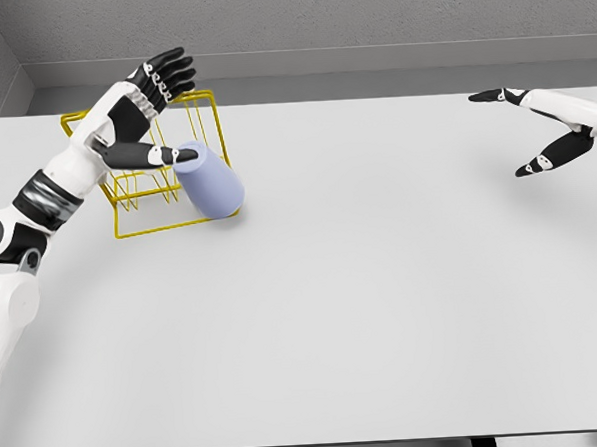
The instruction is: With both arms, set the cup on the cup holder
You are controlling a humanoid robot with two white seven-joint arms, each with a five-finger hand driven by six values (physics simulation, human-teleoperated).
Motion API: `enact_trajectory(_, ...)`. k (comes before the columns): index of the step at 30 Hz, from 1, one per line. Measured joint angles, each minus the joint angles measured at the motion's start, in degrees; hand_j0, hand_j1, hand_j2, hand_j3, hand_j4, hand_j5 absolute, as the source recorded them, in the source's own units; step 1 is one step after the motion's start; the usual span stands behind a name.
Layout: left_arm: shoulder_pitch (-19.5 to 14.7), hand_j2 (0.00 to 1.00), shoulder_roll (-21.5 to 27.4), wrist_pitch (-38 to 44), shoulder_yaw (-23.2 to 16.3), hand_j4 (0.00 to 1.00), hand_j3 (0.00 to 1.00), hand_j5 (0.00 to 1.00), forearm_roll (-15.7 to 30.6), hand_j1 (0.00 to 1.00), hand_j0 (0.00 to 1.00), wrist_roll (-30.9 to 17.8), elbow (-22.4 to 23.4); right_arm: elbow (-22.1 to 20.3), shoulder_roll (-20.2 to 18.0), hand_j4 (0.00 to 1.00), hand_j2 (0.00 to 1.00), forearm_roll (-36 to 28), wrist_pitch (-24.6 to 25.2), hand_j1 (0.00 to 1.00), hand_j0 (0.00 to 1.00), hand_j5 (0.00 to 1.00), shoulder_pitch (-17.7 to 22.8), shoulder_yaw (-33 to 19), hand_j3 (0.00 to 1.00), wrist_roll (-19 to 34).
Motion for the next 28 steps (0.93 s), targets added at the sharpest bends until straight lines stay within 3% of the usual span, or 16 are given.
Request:
enact_trajectory(7, 1.05, 1.0, 0.27, -0.08, 0.12, 1.0, 1.0, 1.0, 0.36, 1.0, 1.0, -0.01, -3.62, 0.0, 0.08, 1.0, 1.0, 0.0, 0.0, 1.0, 1.0, 1.0, 0.0, 0.0, 1.0, 0.01)
enact_trajectory(11, 2.02, 1.0, 3.26, -0.81, 0.28, 1.0, 1.0, 1.0, 1.66, 1.0, 1.0, -0.01, -5.79, 0.0, -0.01, 1.0, 1.0, 0.0, 0.0, 1.0, 1.0, 1.0, 0.0, 0.0, 1.0, 0.0)
enact_trajectory(15, 5.97, 1.0, 8.42, -2.49, 0.29, 1.0, 1.0, 1.0, 3.47, 1.0, 1.0, -0.01, -8.45, 0.0, -0.13, 1.0, 1.0, 0.01, 0.0, 1.0, 1.0, 1.0, 0.0, -0.01, 1.0, -0.02)
enact_trajectory(18, 10.54, 1.0, 14.69, -5.07, 0.04, 1.0, 1.0, 1.0, 3.92, 1.0, 1.0, -0.01, -13.03, 0.0, -0.16, 1.0, 1.0, 0.0, 0.0, 1.0, 1.0, 1.0, 0.0, -0.01, 1.0, -0.04)
enact_trajectory(20, 11.69, 1.0, 17.74, -6.87, -0.06, 1.0, 1.0, 1.0, 3.87, 1.0, 1.0, -0.01, -15.79, 0.0, -0.16, 1.0, 1.0, 0.0, 0.0, 1.0, 1.0, 1.0, 0.0, 0.0, 1.0, -0.04)
enact_trajectory(28, 15.38, 1.0, 21.09, -13.17, -0.23, 1.0, 1.0, 1.0, 3.63, 1.0, 1.0, -0.02, -20.64, 0.0, -0.17, 1.0, 1.0, 0.0, 0.0, 1.0, 1.0, 1.0, 0.0, 0.0, 1.0, -0.07)
